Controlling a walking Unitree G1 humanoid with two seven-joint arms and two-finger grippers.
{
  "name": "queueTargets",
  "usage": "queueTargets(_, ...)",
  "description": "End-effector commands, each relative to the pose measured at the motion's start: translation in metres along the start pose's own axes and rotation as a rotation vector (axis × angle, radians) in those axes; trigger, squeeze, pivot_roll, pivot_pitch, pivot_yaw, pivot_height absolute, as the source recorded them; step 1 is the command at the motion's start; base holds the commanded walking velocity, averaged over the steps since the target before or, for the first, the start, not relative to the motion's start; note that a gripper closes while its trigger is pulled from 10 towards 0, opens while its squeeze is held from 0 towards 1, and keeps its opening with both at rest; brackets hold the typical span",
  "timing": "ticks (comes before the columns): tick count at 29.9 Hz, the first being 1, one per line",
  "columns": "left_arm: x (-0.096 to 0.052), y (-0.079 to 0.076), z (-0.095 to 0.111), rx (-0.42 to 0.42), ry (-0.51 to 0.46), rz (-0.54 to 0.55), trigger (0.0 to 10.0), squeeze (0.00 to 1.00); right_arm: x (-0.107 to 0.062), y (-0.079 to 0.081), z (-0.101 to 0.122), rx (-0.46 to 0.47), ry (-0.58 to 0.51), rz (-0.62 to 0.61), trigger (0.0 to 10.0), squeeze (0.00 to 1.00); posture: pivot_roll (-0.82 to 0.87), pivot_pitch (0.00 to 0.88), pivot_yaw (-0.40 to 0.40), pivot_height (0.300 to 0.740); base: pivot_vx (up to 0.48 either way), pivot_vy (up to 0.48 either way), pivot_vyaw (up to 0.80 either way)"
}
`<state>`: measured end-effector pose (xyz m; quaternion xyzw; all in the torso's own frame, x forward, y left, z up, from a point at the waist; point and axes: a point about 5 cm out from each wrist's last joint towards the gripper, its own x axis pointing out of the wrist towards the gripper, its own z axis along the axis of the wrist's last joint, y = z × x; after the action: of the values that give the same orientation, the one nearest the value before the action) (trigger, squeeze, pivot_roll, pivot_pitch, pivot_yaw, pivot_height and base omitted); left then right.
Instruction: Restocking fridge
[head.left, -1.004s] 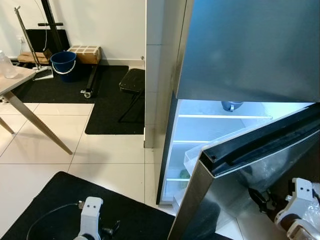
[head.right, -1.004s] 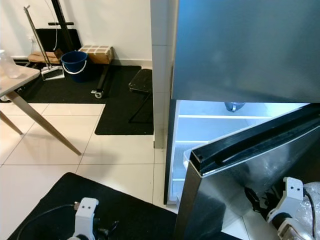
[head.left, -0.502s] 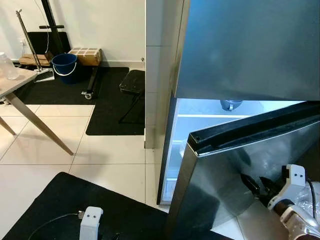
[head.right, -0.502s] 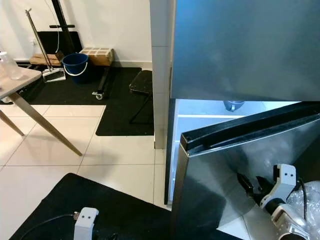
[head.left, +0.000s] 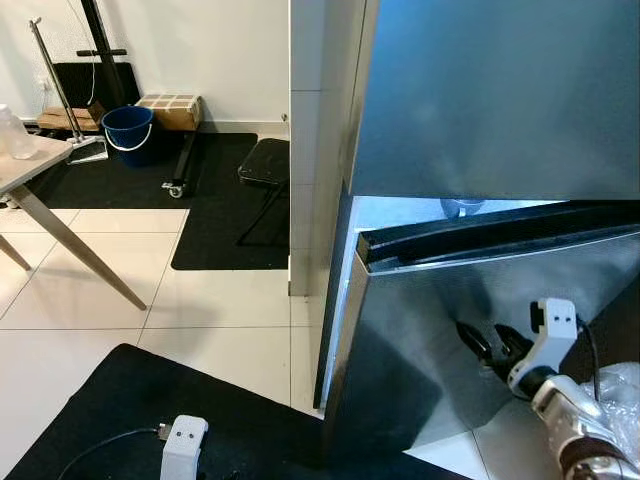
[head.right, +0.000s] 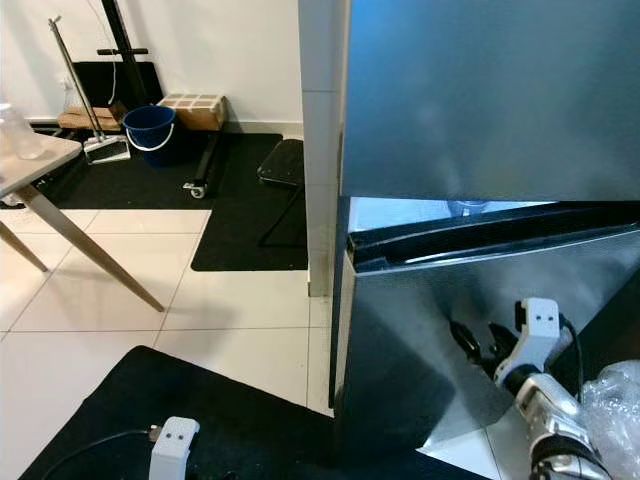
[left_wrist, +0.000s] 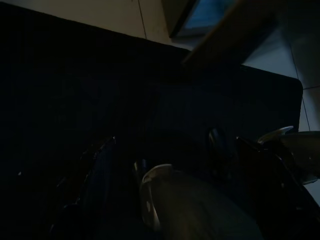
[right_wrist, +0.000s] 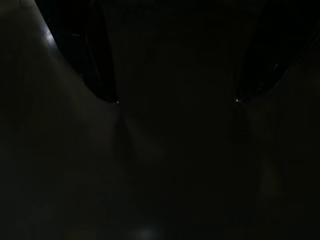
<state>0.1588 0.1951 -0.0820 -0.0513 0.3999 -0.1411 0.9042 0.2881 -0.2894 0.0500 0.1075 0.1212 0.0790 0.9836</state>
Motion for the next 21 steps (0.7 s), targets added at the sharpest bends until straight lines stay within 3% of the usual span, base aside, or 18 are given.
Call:
queueTargets(1,0.000,-0.006,-0.010,-0.005,0.041,-0.013,10.0,0.00,0.008,0.006,0.009,-0.026,-0.029,0.007,10.0,0.00,0.10,0.006,-0.029,0.740,0.000,0.000,0.00)
queueTargets(21,-0.001,-0.011,-0.015,0.003,0.060,-0.030,10.0,0.00,0.036,0.028,0.031,-0.084,-0.078,-0.020,10.0,0.00,0.10,0.002,-0.031,0.740,0.000,0.000,0.00)
